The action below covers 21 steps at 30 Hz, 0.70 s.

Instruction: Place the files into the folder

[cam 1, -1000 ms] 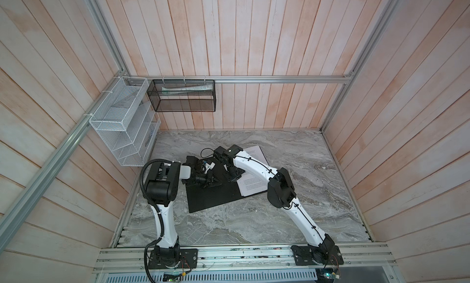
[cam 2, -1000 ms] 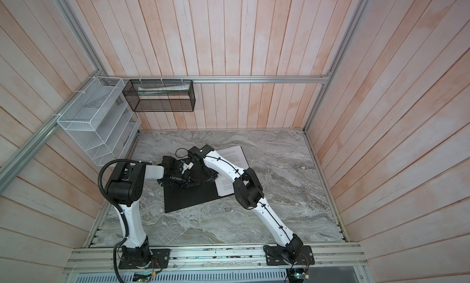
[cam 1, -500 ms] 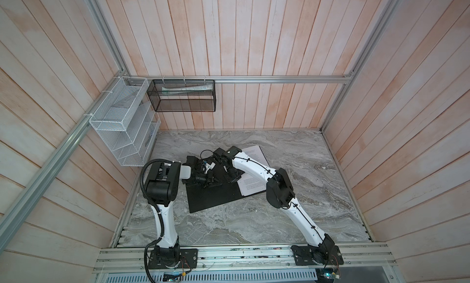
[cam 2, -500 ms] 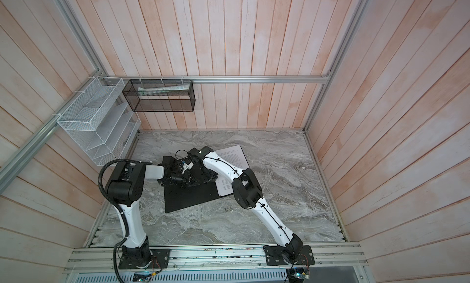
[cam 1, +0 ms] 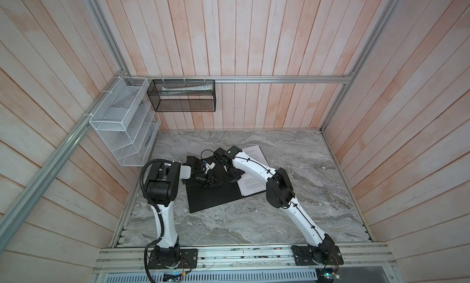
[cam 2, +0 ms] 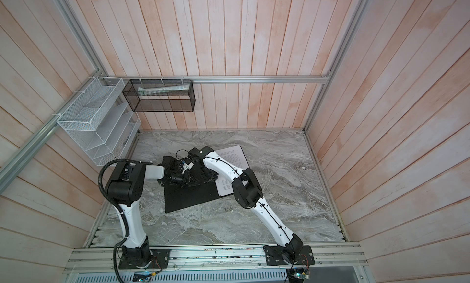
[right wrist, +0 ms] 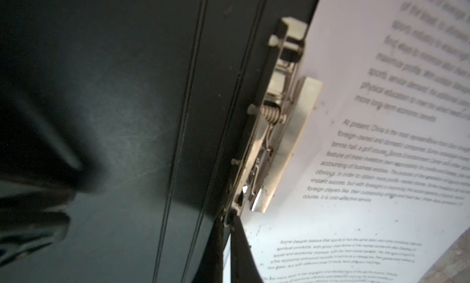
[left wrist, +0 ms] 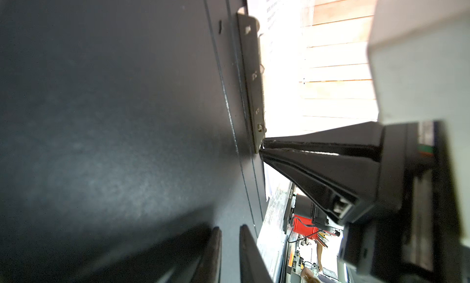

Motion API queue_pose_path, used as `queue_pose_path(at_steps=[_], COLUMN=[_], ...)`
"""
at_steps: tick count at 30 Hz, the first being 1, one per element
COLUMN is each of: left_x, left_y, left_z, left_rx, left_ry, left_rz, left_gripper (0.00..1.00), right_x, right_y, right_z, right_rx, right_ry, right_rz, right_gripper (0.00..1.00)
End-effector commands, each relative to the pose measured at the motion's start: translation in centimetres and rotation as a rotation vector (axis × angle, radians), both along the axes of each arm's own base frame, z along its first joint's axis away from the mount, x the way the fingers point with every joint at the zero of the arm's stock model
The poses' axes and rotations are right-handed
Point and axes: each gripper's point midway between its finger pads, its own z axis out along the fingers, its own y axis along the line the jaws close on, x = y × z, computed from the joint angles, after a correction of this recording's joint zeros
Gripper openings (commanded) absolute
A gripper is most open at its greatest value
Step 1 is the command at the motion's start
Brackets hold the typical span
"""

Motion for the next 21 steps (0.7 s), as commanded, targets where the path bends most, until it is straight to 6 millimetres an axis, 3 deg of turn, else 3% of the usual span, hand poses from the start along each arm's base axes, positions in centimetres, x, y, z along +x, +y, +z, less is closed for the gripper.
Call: queue_pose_path(at_steps=[1,5,11,21], left_x=[-1.2,-1.2,-1.2,-1.1], left_y=[0.9,0.9,0.9,0.9], left_z=[-3.8,-3.8,-3.8,-3.2], left_rx=[0.095,0.094,0.096,0.092], left_ry=[0.062,0.062,0.06,0.03], left_rz=[0.008,0.008,0.008,0.006], left_gripper=[0.18,0.18,0.18,0.18], right_x=[-2.1,-1.8,-0.2,4.2], right_y=[-3.7,-3.3,-3.3,-0.7], right_z=[-6.4,-5.9,-2.9,6.2], right_rx=[-0.144,-0.112,-0.098,0.089], right_ry=[0.173,0.175,0.09,-0.147], right_rz=[-0.028,-0.037,-0.051,-0.087], right_gripper=[0.07,0.07,0.11,0.16])
